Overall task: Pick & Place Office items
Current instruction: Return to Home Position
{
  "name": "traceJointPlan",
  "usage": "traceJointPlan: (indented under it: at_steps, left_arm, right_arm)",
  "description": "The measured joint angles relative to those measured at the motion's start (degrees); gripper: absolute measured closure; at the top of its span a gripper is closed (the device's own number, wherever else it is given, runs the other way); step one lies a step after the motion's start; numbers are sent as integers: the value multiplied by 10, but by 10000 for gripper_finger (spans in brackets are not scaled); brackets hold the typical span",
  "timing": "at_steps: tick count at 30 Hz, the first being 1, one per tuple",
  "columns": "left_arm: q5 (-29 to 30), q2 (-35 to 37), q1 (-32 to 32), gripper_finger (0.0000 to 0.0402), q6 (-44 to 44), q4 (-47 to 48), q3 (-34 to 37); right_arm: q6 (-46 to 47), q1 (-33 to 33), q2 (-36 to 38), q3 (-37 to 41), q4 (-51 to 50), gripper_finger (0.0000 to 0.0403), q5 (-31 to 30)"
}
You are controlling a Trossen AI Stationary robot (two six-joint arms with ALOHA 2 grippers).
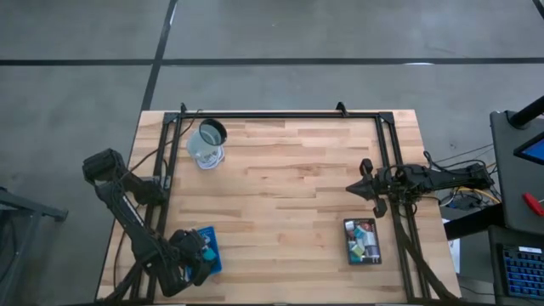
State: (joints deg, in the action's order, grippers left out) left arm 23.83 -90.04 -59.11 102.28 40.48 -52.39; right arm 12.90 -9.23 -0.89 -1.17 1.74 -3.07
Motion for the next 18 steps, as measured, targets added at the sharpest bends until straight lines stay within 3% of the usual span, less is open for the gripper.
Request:
traceJointPlan:
  at_steps: [10, 18]
  left_arm:
    - [94, 0, 6, 158, -66, 133, -82]
    - [99, 1, 27, 158, -91, 210, -136]
  right_arm:
    - [0, 0, 0, 0, 0, 394, 0]
    - [0, 0, 0, 0, 0, 394, 0]
